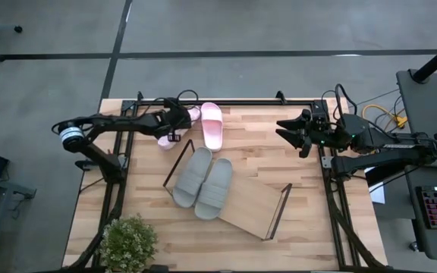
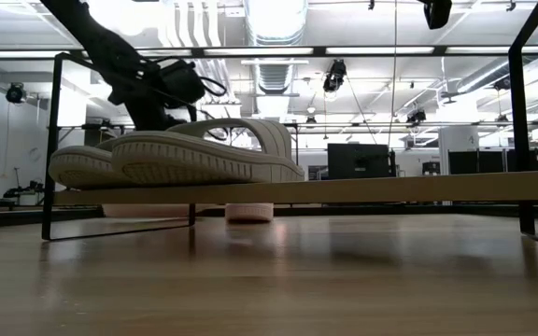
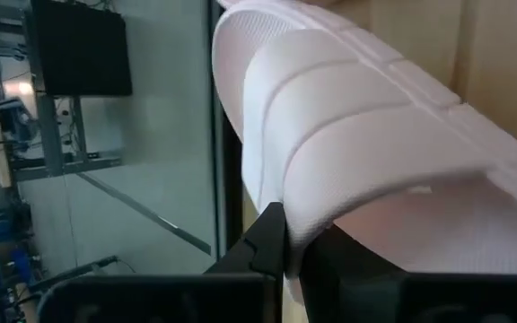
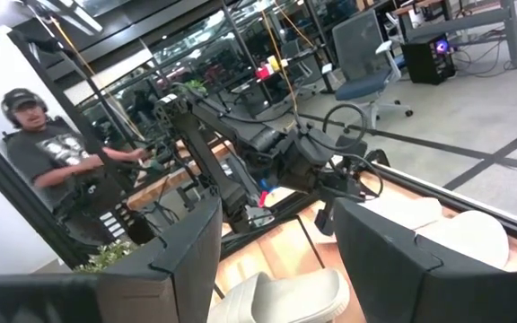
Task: Pick and place slides into the shelf
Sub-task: Put the left pink slipper on the shelf
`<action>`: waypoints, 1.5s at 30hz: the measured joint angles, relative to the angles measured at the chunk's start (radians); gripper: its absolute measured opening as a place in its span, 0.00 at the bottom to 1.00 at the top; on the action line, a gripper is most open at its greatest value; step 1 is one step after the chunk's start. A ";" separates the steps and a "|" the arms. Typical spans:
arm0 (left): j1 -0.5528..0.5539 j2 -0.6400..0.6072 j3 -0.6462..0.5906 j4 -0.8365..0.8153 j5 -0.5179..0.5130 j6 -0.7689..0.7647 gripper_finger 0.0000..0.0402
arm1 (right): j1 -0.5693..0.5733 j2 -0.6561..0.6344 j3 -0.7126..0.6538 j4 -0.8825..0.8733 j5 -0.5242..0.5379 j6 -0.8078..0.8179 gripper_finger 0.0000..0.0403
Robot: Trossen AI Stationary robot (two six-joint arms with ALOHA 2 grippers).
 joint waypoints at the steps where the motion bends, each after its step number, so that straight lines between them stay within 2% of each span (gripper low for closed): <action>1: 0.000 -0.007 0.001 -0.003 -0.004 0.001 0.00 | 0.000 0.000 0.000 0.000 0.000 0.000 0.51; 10: 0.002 -0.095 0.001 -0.063 -0.018 0.003 0.00 | 0.000 0.000 0.000 0.000 0.000 -0.008 0.51; 23: 0.002 -0.218 0.011 -0.066 -0.097 0.004 0.00 | 0.000 0.000 0.000 0.001 0.000 -0.009 0.51; 36: -0.002 -0.277 0.206 -0.061 -0.123 0.004 0.00 | 0.000 0.000 0.000 0.002 0.000 -0.011 0.51; 45: -0.073 -0.204 0.375 -0.062 -0.122 0.003 0.00 | 0.000 0.000 0.000 0.001 0.000 -0.011 0.51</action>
